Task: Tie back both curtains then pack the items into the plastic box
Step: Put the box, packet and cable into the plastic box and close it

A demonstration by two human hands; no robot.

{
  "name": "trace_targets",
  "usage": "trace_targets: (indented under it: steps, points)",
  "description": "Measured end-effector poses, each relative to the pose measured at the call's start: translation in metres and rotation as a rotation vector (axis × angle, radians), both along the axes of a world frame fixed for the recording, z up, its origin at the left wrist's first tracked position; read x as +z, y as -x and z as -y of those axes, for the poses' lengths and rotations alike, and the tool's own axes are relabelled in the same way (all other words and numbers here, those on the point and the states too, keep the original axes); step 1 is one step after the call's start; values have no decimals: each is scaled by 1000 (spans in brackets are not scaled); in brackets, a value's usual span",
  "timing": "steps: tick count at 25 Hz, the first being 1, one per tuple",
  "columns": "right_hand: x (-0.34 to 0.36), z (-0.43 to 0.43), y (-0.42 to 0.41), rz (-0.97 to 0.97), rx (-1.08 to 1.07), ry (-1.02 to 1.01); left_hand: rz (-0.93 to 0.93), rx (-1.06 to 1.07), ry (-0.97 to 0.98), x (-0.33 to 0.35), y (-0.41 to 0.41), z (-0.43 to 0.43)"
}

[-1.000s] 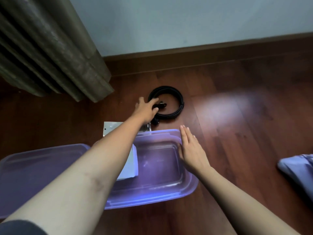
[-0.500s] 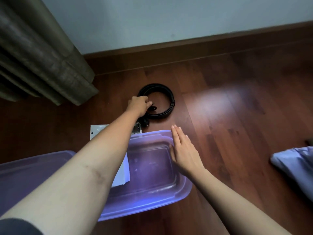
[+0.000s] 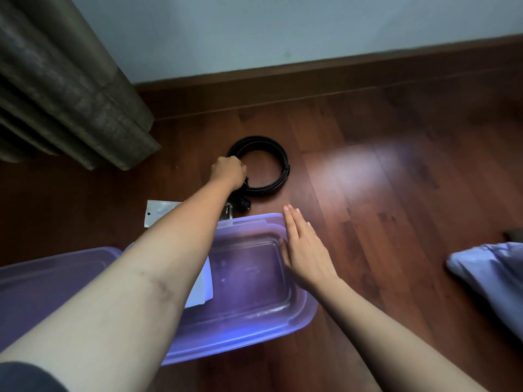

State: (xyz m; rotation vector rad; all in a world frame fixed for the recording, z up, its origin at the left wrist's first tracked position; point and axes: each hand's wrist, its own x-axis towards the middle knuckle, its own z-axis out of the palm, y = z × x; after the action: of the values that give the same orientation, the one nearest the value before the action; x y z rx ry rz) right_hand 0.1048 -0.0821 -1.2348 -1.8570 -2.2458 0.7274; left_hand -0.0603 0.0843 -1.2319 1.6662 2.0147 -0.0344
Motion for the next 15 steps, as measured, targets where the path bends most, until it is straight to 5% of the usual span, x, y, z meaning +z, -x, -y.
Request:
trace_targets:
  steps: [8, 15]
  points:
    - [1, 1, -1, -83, -15, 13, 250, 345, -156, 2, 5, 9]
    - [6, 1, -9, -343, -91, 125, 361, -22, -237, 55, 43, 29]
